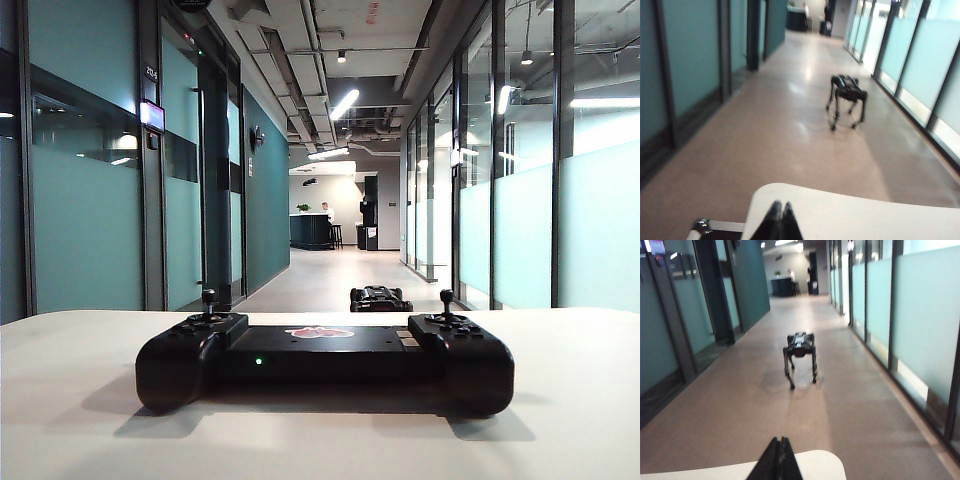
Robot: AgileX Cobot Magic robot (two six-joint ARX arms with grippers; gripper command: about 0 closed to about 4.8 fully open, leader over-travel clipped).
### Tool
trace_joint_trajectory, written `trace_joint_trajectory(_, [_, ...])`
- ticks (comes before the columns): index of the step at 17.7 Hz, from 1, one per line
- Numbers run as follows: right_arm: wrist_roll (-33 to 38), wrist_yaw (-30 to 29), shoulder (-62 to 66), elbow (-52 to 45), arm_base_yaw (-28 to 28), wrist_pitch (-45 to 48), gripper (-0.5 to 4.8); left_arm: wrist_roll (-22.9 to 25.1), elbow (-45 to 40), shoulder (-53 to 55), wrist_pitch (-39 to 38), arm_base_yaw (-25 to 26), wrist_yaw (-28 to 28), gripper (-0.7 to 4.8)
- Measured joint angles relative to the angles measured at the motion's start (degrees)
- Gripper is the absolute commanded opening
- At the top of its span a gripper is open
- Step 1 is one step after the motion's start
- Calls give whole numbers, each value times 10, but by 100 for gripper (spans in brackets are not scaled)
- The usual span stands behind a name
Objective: Push the left joystick on the remote control sitting on the white table forward to make the robot dog walk in a straight line until it approaches the door.
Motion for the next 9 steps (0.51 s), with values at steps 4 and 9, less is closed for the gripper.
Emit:
trace_joint_trajectory(4, [1,-19,104,92,0,-56,-4,-2,70,113,1,-2,42,-5])
trace_joint_trajectory(9, [25,-26,226,232,23,-186,-4,-22,168,232,-3,-64,47,-5])
